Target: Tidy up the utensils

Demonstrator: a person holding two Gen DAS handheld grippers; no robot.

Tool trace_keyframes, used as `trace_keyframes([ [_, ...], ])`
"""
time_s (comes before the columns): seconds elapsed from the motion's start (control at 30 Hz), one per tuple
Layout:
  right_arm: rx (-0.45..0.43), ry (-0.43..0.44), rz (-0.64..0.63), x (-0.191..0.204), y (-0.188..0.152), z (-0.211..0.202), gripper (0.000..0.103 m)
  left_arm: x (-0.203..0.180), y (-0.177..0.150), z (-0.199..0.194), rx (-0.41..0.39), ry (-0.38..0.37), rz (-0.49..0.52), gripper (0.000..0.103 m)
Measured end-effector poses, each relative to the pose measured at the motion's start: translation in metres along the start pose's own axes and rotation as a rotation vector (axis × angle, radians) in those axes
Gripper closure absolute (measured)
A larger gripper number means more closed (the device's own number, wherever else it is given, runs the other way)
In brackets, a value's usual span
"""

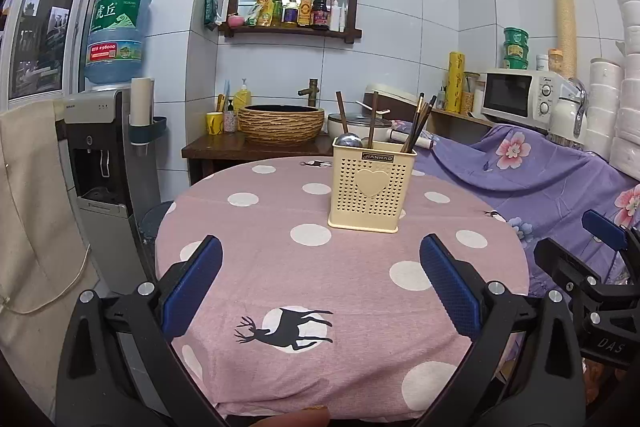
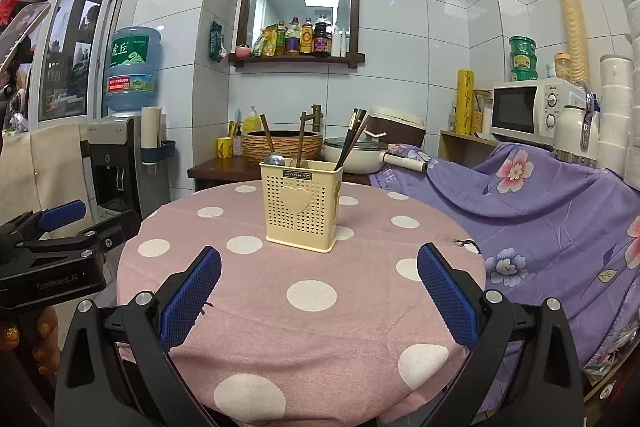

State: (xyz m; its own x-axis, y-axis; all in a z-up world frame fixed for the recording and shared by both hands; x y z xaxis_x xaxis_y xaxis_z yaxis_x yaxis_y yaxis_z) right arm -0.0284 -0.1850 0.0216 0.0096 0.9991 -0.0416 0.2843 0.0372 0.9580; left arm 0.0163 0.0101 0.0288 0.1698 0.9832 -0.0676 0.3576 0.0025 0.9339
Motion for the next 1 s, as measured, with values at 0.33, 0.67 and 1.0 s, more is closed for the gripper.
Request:
trace_keyframes([
  [0.33, 0.005, 0.005, -0.007, 0.0011, -0.0009, 0.0004, 0.006, -0.0004, -0.0007, 0.0015, 0.005, 0.008, 0.005, 0.006],
  [0.67, 0.007, 0.008, -0.005, 0.003, -0.0008, 0.0015, 0.006, 0.0005, -0.0011, 0.004, 0.009, 0.014, 0.001, 0.006],
  [1.0, 0.01, 0.009, -0.006, 0.0035, -0.0015, 0.0016, 0.006, 0.0004, -0.0034, 0.0046, 0.013, 0.019, 0.006, 0.006],
])
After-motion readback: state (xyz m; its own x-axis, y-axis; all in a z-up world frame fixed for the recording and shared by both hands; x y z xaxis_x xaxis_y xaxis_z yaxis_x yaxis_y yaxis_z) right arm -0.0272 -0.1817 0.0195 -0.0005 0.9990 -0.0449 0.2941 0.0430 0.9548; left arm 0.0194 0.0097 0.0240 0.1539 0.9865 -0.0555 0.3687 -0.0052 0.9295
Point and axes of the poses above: each gripper's, at about its wrist camera, not at the fingertips, and z roughly the way its jaws point, x to its left, y to its top, the point moved 1 cm from there along z, roughly the way its jaws point, and after that the axes turned 3 degrees about x, right-handed, at the moved point
